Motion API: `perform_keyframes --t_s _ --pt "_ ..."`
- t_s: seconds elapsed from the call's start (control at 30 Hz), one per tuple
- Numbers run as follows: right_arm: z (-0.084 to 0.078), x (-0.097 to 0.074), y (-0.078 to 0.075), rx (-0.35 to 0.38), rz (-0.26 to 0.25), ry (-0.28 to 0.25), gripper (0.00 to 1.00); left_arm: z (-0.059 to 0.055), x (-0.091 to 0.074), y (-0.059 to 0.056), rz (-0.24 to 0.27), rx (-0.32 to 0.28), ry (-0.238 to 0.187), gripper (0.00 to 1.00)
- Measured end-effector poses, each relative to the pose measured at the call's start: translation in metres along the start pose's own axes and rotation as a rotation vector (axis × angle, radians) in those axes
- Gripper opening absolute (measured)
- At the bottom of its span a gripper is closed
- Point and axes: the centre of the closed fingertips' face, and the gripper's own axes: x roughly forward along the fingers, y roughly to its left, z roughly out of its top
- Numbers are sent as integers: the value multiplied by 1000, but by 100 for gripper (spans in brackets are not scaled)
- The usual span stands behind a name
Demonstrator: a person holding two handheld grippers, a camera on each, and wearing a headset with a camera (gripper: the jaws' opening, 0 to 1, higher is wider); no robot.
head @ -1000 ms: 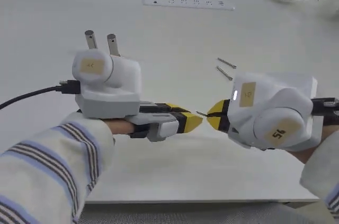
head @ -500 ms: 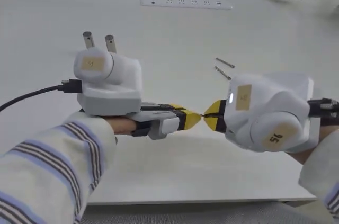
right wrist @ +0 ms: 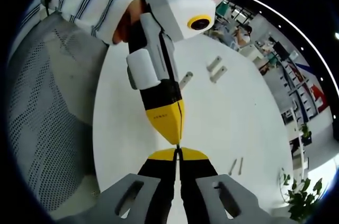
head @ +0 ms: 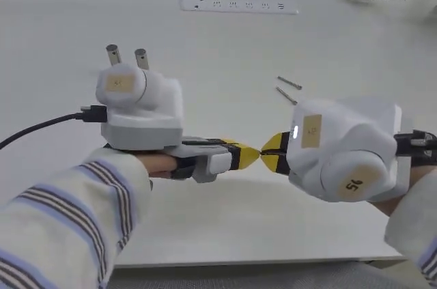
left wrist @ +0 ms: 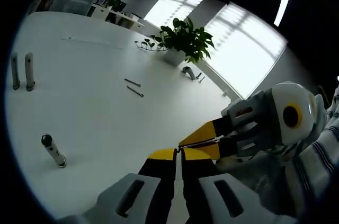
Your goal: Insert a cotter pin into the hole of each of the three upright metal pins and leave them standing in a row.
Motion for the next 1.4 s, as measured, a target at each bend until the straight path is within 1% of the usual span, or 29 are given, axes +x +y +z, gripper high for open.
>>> perform_keyframes --t_s 0.1,0.37,0.5,0.7,1.13,1.23,1.4 --pt "0 0 0 -1 1 -1 2 -1 0 0 -1 -17 4 1" --pt "2 -1 4 1 15 -18 2 -4 -3 -2 -21 -24 22 1" --pt "3 -1 6 -2 20 -21 2 -6 -5 -1 -23 -52 38 0" --pt "6 0 7 -15 26 -28 2 -6 -7 -1 -23 -66 49 0" --pt "9 -1 7 -28 30 -43 2 -5 -10 -2 -27 -64 48 0" --pt "10 -2 7 -27 31 -50 2 -4 -11 -2 -30 -54 50 0" --pt "12 -3 7 -27 31 -64 2 -3 -13 -3 -32 -54 46 0"
